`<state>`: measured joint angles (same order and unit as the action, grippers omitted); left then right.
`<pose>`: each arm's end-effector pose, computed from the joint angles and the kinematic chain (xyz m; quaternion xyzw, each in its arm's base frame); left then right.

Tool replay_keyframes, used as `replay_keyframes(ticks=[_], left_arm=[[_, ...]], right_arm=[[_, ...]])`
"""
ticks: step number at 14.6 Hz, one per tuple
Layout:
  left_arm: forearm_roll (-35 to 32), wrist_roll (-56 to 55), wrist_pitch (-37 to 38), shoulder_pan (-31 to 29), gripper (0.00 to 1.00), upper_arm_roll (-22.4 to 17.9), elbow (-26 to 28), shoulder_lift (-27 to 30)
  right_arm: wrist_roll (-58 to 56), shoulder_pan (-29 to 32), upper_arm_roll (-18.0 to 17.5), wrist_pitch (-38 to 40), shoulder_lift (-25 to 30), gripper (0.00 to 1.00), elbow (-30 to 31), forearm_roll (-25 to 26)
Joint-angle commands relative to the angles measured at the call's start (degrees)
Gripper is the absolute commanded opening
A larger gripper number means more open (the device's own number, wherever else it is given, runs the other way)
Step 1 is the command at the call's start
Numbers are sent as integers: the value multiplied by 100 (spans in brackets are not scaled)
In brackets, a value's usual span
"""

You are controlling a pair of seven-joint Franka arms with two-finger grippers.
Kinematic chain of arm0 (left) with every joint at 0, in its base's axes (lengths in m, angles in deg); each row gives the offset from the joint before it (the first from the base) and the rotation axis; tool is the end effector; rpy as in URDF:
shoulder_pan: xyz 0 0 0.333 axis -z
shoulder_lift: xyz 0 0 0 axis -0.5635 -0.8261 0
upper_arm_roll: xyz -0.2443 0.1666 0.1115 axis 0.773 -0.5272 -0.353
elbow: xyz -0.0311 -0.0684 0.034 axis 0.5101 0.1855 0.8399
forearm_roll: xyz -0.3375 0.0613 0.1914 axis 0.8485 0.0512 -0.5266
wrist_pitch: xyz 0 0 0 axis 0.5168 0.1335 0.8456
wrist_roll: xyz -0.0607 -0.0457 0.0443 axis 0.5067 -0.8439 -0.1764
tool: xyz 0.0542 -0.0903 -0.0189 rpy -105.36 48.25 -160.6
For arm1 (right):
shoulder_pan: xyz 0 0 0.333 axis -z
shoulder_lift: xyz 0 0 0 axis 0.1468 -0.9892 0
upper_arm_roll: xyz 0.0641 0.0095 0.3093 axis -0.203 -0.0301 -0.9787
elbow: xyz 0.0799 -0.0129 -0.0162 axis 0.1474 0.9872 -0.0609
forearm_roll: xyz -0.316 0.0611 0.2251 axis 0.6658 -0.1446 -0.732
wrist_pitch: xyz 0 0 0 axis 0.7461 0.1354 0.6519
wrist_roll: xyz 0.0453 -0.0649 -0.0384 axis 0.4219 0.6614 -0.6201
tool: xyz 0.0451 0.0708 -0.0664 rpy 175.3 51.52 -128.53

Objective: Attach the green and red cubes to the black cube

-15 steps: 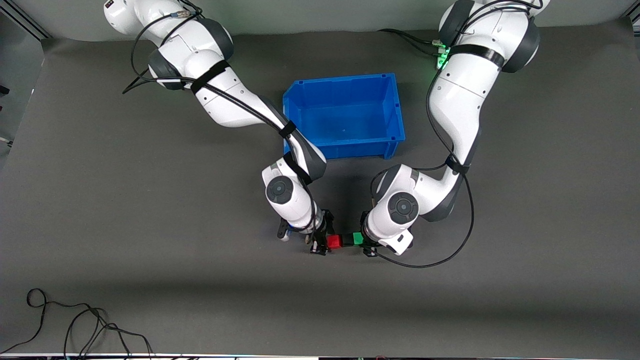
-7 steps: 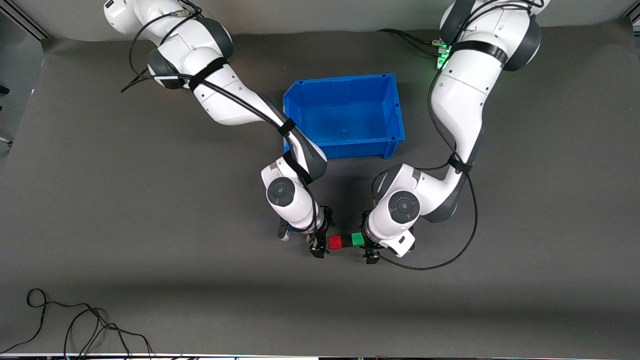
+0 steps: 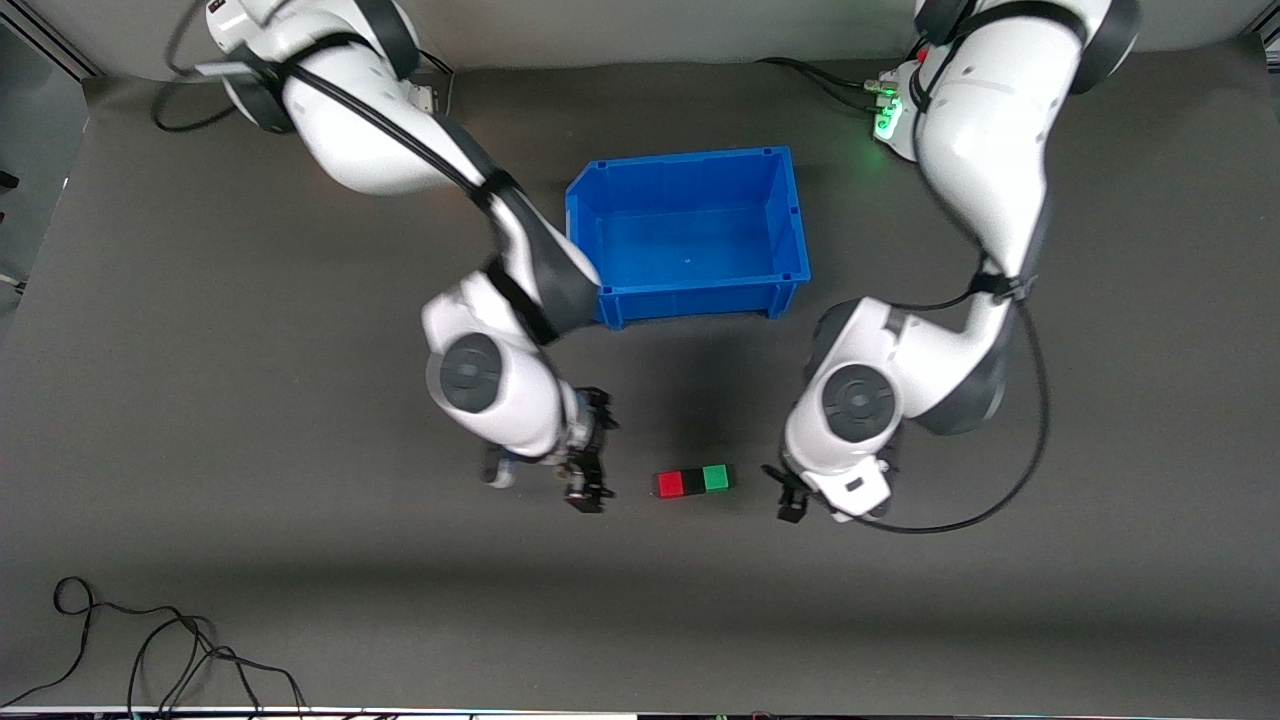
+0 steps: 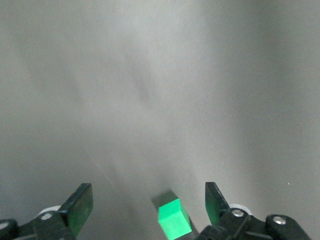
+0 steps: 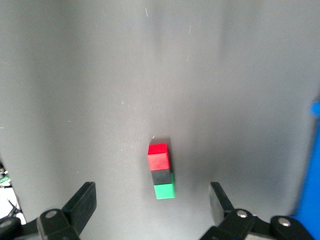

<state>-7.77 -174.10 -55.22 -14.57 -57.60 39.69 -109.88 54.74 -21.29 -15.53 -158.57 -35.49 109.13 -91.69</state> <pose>0.6748 -0.3030 0.3239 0.8314 0.5555 0.0066 0.0075 0.6764 0.3890 0.3897 -0.7047 0.7002 0.0802 0.0818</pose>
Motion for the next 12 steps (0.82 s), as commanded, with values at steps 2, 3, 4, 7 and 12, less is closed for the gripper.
replay_keyframes(ticks=[2,3,4,7,12], left_arm=[[9,2189,-218,-450,100,-18,1984,1696],[9,2831,-166,-652,100,-18,2232,1995],[9,3603,79,-836,100,-10,2373,2224],[105,5655,1247,-1233,100,-27,2252,2534],[88,6650,1698,-1778,100,-19,2252,2981]], right_arm=[[-1680,563,-60,1649,1101,100,233,-228],[-2094,721,-60,2028,1338,100,241,-237],[-2655,862,-60,2397,1567,100,242,-246],[-4333,1267,19,3452,2069,100,242,-176],[-7347,2233,19,4474,2737,100,329,200]])
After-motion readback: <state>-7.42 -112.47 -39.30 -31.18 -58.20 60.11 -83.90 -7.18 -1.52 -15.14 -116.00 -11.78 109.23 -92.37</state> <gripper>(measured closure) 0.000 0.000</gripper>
